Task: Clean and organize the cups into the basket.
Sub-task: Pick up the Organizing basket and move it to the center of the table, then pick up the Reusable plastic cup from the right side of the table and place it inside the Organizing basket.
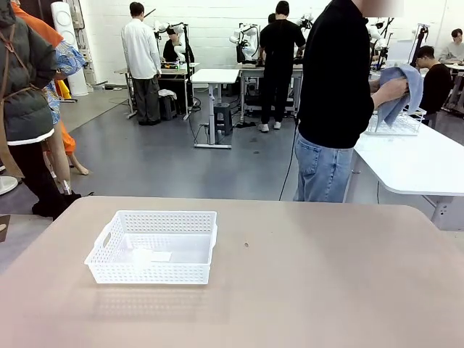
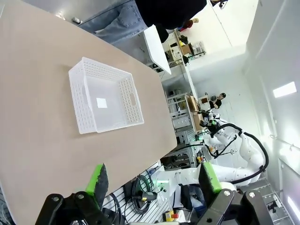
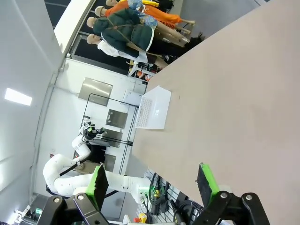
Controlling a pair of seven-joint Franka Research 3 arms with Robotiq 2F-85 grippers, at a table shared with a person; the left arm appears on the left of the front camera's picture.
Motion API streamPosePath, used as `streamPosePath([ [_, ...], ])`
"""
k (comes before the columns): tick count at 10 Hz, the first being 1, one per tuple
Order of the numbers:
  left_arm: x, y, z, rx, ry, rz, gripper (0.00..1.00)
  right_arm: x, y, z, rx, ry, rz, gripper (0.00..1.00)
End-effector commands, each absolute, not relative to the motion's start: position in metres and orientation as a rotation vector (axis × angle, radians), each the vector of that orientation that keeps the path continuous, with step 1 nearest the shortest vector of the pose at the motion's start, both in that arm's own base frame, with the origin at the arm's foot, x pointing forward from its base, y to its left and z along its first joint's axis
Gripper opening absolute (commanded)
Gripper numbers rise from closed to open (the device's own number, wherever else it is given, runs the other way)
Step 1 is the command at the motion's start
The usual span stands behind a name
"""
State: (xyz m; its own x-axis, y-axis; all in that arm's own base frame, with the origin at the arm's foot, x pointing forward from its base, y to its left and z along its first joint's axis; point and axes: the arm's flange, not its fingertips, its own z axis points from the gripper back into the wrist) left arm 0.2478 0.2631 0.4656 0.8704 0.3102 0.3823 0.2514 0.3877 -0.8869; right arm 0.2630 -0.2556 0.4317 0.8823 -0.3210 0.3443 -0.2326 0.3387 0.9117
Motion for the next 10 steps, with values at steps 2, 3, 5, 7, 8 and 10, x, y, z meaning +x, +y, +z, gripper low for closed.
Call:
streamPosePath([
  [2,0.2461,0.2649,0.4687,-1.198,-0.569,0.024,1.0,0.2613,-0.2577,0.4295,1.223,-0.514,-0.065,1.0],
  [3,0.2461,0.2649,0.4687,-1.198,-0.569,0.024,1.0,0.2613,-0.2577,0.4295,1.223,-0.514,-0.065,1.0],
  [5,0.2461,0.2649,0.4687,-1.198,-0.569,0.024,1.0,0.2613,-0.2577,0.4295,1.223,-0.514,-0.065,1.0],
  [7,0.2461,0.2649,0.4687,-1.198,-0.569,0.024,1.0,0.2613,-0.2577,0.4295,1.223,-0.514,-0.065,1.0],
  [8,0.2461,0.2649,0.4687,-1.198,-0.569,0.024,1.0,0.2613,-0.2577,0.4295,1.223,-0.514,-0.065,1.0],
  [10,0.2461,0.2649,0.4687,-1.198,-0.569,0.024,1.0,0.2613,-0.2577,0.4295,1.223,-0.514,-0.065,1.0],
])
